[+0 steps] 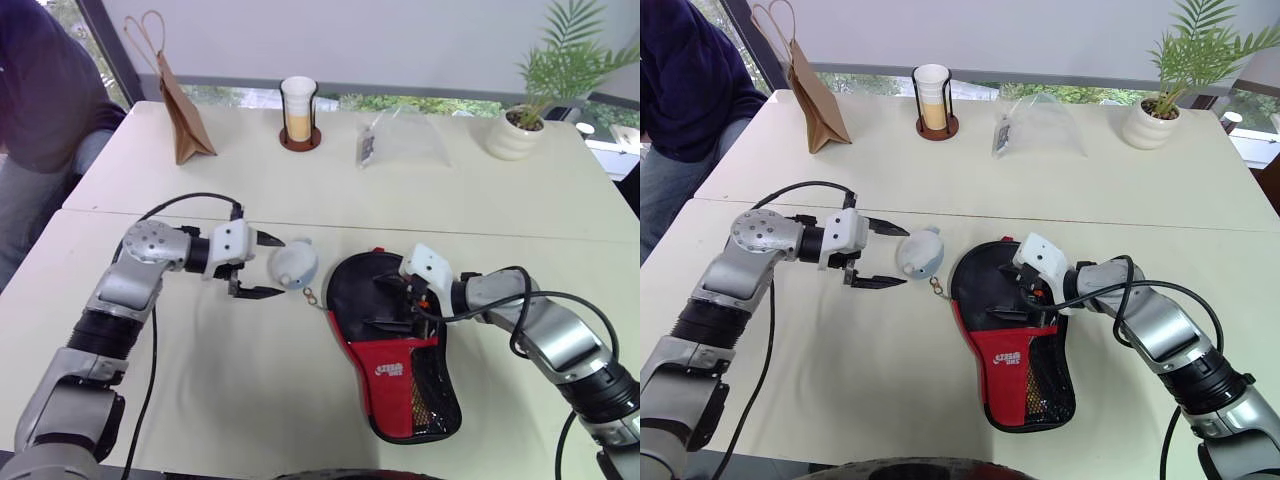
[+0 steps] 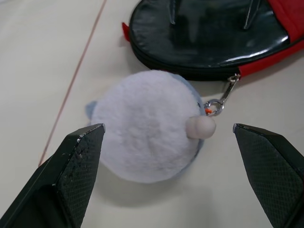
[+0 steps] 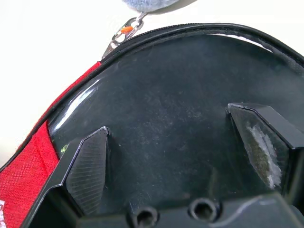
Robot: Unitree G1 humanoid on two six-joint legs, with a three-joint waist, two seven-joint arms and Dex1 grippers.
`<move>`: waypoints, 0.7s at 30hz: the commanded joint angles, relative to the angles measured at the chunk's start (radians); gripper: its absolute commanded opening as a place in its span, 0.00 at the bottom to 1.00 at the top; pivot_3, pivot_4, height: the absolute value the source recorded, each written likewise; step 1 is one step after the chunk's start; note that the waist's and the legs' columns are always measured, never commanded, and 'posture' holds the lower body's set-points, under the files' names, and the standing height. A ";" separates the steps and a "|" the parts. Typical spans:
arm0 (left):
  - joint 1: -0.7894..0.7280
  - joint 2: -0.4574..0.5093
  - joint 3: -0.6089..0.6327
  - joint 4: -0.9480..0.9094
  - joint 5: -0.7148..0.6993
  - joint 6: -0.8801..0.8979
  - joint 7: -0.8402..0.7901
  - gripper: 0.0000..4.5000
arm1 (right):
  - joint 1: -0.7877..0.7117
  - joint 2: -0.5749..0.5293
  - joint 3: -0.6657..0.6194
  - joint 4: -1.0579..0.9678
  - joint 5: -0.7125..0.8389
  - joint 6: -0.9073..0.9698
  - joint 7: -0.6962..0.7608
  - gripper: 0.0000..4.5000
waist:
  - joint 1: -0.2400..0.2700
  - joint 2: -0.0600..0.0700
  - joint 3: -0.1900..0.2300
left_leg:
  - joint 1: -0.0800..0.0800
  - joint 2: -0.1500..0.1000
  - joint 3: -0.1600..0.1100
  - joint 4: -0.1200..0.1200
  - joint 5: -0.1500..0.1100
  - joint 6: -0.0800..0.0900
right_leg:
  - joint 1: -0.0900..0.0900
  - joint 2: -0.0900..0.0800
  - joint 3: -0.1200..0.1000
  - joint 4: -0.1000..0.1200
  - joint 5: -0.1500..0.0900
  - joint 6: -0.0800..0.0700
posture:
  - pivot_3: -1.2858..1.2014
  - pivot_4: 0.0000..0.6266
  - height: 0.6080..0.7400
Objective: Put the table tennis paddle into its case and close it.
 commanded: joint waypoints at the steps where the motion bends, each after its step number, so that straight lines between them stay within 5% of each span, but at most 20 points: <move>1: -0.040 -0.027 -0.017 0.057 0.041 -0.079 0.012 1.00 | 0.023 0.011 0.025 0.053 -0.064 0.020 -0.009 0.99 | 0.000 -0.001 -0.001 | 0.000 0.000 0.000 0.000 0.000 0.001 | 0.000 0.000 0.000 0.000 0.000 0.000 | 0.52 0.24 1.00; 6: -0.088 -0.094 -0.046 0.200 0.103 -0.193 0.048 1.00 | 0.028 0.017 0.014 0.062 -0.085 0.024 -0.015 0.99 | 0.000 -0.003 -0.002 | 0.002 0.000 0.000 0.000 0.000 0.001 | 0.001 0.000 0.000 0.000 0.000 0.000 | 0.52 0.24 1.00; 9: -0.115 -0.134 -0.040 0.275 0.112 -0.238 0.072 0.81 | 0.035 0.016 0.002 0.052 -0.084 0.037 -0.022 1.00 | 0.000 -0.004 -0.003 | 0.002 0.000 0.000 0.000 -0.001 0.002 | 0.002 0.000 0.000 0.000 0.000 0.000 | 0.52 0.24 1.00; 16: -0.219 -0.206 -0.035 0.456 0.139 -0.316 0.110 0.06 | 0.101 0.005 -0.047 -0.026 -0.059 0.106 -0.053 1.00 | 0.005 -0.005 -0.003 | 0.003 0.000 0.000 0.000 -0.001 0.002 | 0.003 -0.001 -0.001 0.000 0.000 0.000 | 0.52 0.24 1.00; 21: -0.412 -0.303 -0.044 0.736 0.213 -0.400 0.207 0.04 | 0.182 -0.017 -0.087 -0.107 -0.044 0.197 -0.086 1.00 | 0.030 -0.006 -0.004 | 0.002 -0.003 -0.001 0.002 -0.002 0.003 | 0.004 -0.002 -0.002 0.000 0.000 0.000 | 0.52 0.24 1.00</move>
